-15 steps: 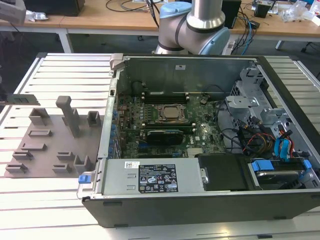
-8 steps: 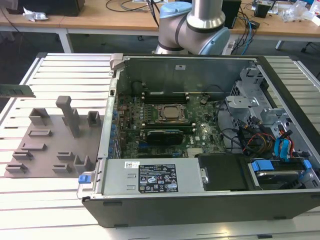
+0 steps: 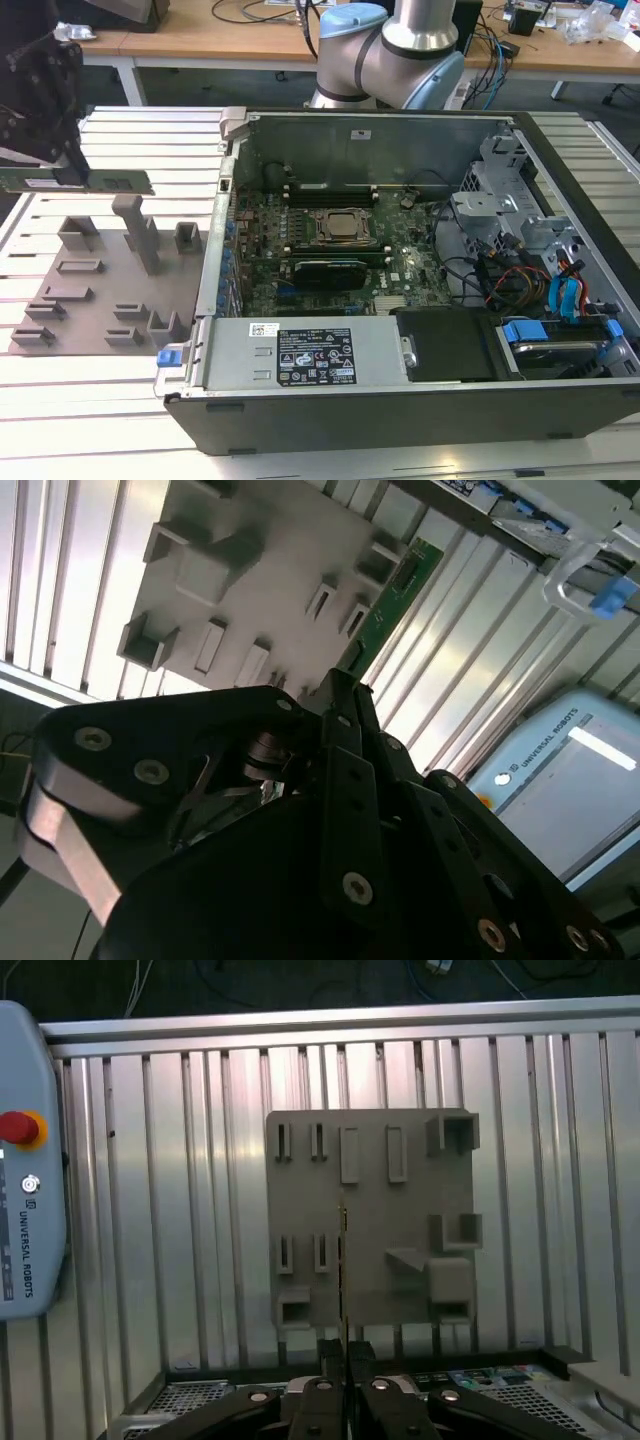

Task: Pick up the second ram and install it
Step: 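Pick up the second ram and move it above second insertion slot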

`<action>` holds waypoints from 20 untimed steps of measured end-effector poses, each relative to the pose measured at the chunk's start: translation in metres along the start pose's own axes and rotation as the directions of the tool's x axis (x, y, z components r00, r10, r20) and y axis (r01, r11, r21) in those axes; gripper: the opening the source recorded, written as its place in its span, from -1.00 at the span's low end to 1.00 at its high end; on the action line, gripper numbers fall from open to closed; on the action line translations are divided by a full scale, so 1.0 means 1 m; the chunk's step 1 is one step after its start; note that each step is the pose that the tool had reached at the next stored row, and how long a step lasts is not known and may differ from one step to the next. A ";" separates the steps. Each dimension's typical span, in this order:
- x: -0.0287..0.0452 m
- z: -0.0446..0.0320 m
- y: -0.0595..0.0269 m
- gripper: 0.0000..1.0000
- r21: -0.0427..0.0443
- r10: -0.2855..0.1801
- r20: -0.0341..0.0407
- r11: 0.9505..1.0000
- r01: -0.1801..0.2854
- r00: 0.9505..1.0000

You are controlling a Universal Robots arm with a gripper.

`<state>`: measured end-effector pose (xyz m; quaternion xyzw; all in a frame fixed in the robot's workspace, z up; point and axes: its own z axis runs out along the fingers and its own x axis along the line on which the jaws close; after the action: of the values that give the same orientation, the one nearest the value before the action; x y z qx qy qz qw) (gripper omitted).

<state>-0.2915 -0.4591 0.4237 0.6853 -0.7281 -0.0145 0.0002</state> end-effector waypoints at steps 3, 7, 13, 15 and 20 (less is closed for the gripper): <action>-0.0008 -0.0002 -0.0126 -0.73 0.000 0.000 0.000 1.000 0.000 1.000; -0.0024 -0.0008 -0.0379 -0.73 0.000 0.000 0.000 1.000 0.000 1.000; -0.0051 -0.0016 -0.0776 -0.73 0.000 0.000 0.000 1.000 0.000 1.000; -0.0061 -0.0018 -0.0918 -0.73 -0.001 0.000 0.000 1.000 0.000 1.000; -0.0091 -0.0026 -0.1309 -0.73 -0.001 0.000 0.000 1.000 0.000 1.000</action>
<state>-0.1602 -0.4579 0.4237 0.6853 -0.7281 -0.0150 0.0007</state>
